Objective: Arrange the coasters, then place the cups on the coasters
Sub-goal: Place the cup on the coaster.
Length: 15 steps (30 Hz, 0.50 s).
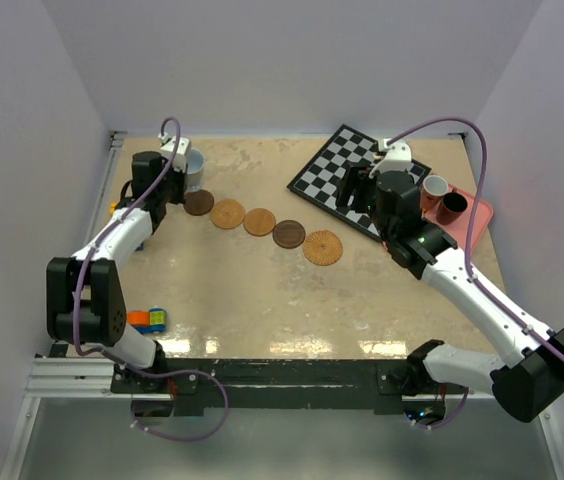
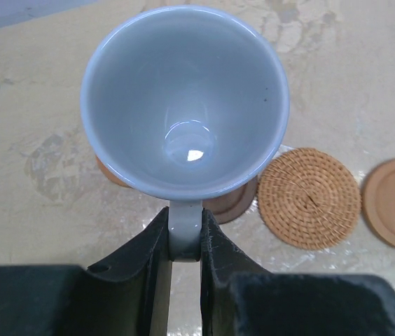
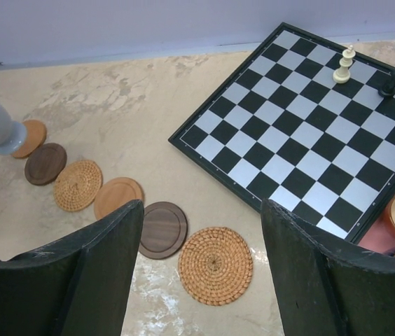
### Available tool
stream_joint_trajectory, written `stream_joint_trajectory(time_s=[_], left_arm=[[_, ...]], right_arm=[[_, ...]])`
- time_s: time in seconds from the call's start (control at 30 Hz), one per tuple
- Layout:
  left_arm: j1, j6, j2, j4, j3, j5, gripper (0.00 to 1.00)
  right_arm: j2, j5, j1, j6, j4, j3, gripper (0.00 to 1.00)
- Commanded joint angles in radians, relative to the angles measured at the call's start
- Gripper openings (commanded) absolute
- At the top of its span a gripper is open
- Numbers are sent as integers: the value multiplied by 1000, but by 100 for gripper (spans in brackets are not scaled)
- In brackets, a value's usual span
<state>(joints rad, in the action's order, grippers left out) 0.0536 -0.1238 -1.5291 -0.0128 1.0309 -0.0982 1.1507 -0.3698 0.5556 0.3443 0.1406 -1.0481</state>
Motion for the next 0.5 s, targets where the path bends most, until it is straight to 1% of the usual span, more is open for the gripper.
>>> stream_joint_trajectory(time_s=[0.0,0.17,0.2,0.47], left_arm=[[-43,13,-48,218,77,28,0],[-52,12,-98,269,100,71,0],[-76,19,-106,277,104,69,0],[-97,61,-187,316,146,60,0]], right_arm=[[-17,22,-2,-21,-53,8,72],[-14,17,-2,-27,-36,13,72],[-16,16,-2,-27,-33,16,72],[-17,9,-3,-14,-16,30,72]])
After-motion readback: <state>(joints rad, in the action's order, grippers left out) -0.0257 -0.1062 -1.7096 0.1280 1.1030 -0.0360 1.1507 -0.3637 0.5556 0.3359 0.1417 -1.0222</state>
